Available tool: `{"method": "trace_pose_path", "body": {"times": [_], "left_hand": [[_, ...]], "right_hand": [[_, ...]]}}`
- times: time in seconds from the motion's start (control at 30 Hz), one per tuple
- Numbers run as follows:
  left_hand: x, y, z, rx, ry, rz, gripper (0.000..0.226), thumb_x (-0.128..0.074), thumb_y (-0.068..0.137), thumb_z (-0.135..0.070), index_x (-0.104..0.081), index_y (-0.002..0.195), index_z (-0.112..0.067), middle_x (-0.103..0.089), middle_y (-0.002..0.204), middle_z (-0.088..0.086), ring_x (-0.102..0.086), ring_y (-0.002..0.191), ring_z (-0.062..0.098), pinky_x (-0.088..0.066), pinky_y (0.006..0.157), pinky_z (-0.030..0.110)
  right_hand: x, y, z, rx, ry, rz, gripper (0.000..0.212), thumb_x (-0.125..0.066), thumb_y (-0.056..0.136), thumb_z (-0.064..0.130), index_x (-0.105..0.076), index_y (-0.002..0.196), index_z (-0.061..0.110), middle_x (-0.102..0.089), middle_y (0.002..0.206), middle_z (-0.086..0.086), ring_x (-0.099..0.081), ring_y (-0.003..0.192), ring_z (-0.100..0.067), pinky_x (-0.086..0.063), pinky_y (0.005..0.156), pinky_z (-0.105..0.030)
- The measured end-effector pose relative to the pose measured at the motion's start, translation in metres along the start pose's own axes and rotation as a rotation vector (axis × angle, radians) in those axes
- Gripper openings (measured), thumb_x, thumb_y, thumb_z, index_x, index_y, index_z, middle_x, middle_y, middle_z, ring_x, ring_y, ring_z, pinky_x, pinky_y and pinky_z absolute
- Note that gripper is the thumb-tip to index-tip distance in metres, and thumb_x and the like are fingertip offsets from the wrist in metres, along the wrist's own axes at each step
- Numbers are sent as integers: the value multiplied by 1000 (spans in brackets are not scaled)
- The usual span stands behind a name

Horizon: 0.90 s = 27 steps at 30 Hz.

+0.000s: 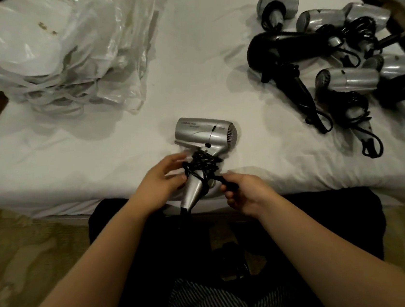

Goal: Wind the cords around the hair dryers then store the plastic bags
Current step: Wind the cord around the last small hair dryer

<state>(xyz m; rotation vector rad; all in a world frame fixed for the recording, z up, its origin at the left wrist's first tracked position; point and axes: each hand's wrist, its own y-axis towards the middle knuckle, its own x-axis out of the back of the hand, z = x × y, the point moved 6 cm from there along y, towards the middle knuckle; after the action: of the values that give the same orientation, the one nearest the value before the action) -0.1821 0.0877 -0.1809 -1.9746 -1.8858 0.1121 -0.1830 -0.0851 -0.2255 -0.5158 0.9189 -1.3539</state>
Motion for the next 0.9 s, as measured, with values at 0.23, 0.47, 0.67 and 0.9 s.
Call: {"method": "trace_pose_path", "body": {"times": [0.23, 0.47, 0.67, 0.9], "left_hand": [[0, -5, 16, -17, 295, -271, 24, -62, 85, -3, -58, 84, -26, -61, 94, -1, -64, 82, 17, -46, 65, 15], [5, -20, 10, -213, 605, -356, 8, -62, 81, -12, -64, 87, -7, -49, 98, 0, -59, 81, 22, -45, 74, 28], [-11, -27, -35, -581, 784, -284, 23, -46, 68, -27, -57, 73, -8, -53, 80, 6, -41, 77, 12, -27, 62, 18], [10, -11, -52, -531, 584, -275, 25, -70, 77, -15, -47, 73, -24, -47, 75, -13, -50, 70, 0, -35, 68, 7]], "right_hand": [[2, 0, -5, 37, -223, -4, 17, -43, 97, 11, -53, 84, 12, -56, 70, -10, -43, 46, -15, -35, 41, -21], [-4, -8, -4, 141, -325, -58, 16, -47, 97, 15, -56, 85, 10, -54, 63, -8, -42, 46, -15, -35, 43, -22], [-8, -15, 8, 188, -261, -155, 18, -46, 96, 11, -56, 81, 8, -51, 61, -10, -38, 45, -16, -30, 40, -22], [-16, -18, 16, 179, -214, -86, 18, -49, 95, 15, -58, 81, 7, -51, 55, -8, -37, 37, -14, -29, 37, -18]]}}
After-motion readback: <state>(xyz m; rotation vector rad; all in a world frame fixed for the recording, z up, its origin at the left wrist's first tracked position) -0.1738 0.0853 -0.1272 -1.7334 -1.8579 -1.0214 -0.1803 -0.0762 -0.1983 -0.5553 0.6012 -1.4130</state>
